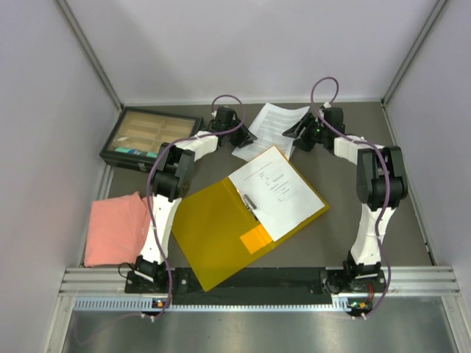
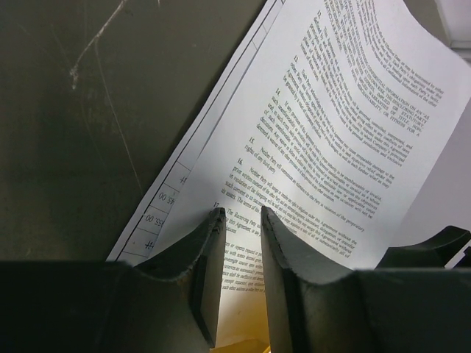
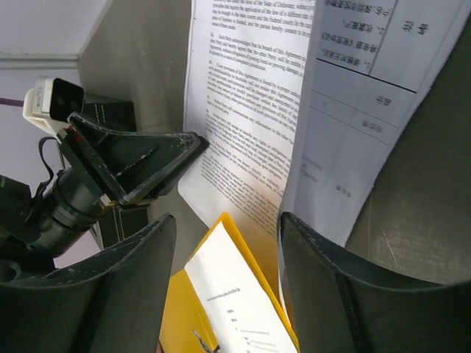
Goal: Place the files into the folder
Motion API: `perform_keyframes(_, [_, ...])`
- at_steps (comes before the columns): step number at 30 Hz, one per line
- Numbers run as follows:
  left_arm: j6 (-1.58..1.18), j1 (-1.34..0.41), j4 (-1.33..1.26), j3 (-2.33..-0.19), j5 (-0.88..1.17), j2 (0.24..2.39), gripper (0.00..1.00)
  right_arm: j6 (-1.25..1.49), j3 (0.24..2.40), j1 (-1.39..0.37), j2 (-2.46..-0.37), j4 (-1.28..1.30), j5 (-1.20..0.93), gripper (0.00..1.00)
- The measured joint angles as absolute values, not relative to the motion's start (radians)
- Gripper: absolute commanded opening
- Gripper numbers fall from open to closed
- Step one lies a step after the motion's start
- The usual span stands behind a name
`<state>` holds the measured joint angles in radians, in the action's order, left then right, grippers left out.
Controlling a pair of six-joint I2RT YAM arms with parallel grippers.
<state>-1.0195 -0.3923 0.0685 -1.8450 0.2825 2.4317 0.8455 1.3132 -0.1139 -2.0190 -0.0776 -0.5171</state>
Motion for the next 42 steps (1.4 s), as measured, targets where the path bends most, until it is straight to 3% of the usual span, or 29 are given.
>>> perform_keyframes(4, [-1.019, -0.391, 0.068, -1.848, 0.296, 2.436, 0.33, 0.833, 1.354, -0.129, -2.052, -0.090, -0.512, 0.32])
perform_keyframes(8, [-1.013, -0.387, 0.081, -1.869, 0.318, 2.446, 0.36, 0.801, 1.416, -0.136, -2.113, -0.085, -0.482, 0.01])
perform_keyframes(20, [-0.886, -0.387, 0.266, -1.982, 0.334, 2.453, 0.52, 0.579, 1.626, -0.135, -2.161, 0.128, -0.288, 0.00])
perform_keyframes(28, [-0.794, -0.387, 0.405, -2.008, 0.322, 2.403, 0.56, 0.407, 1.629, -0.133, -2.054, 0.252, -0.153, 0.00])
perform_keyframes(35, [-0.751, -0.387, 0.439, -1.964, 0.331, 2.236, 0.57, 0.298, 1.626, -0.133, -1.875, 0.340, -0.069, 0.00])
perform_keyframes(42, [-0.714, -0.387, 0.421, -1.761, 0.358, 1.928, 0.57, 0.189, 1.698, -0.157, -1.713, 0.497, -0.007, 0.00])
